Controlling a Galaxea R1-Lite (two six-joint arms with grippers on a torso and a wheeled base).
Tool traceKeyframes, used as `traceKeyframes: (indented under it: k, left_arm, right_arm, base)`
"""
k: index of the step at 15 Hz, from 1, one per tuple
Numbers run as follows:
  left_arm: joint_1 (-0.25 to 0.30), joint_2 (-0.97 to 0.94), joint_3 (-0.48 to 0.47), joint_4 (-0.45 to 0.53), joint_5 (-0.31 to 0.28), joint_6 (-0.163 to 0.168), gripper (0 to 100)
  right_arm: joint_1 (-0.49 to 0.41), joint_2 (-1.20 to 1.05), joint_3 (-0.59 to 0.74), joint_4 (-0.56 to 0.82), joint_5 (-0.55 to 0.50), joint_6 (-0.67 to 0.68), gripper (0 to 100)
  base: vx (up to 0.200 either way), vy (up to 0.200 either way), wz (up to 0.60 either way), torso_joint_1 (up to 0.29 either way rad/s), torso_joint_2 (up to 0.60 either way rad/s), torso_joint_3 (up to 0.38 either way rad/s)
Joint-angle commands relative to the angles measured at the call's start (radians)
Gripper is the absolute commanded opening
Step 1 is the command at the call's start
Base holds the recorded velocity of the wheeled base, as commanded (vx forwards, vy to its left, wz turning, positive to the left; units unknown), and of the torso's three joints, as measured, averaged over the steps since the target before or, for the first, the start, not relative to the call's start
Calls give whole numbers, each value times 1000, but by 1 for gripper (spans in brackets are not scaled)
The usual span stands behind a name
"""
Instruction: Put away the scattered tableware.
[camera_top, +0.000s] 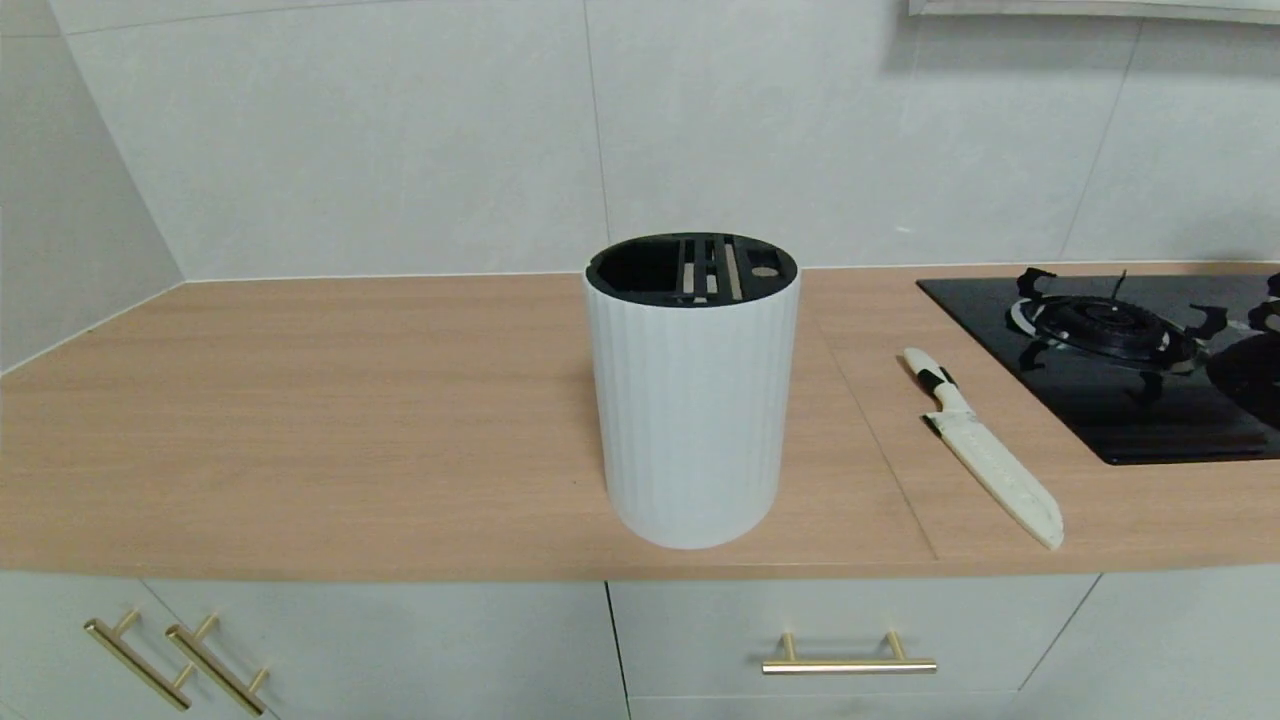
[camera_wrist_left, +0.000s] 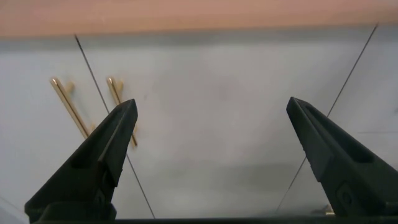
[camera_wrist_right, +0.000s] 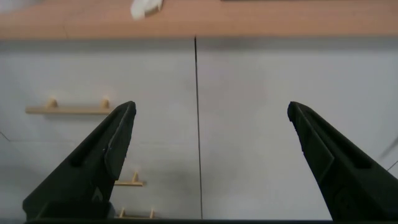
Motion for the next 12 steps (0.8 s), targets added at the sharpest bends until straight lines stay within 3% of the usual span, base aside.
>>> traceKeyframes:
  k: [1, 12]
  left_arm:
    - [0, 0, 0, 0, 0, 0, 100]
    - [0, 0, 0, 0, 0, 0, 100]
  right_arm:
    - [0, 1, 0, 0, 0, 0, 100]
    - [0, 1, 0, 0, 0, 0, 100]
  base:
    - [0, 0, 0, 207, -496, -290]
    - [0, 0, 0, 230, -519, -289]
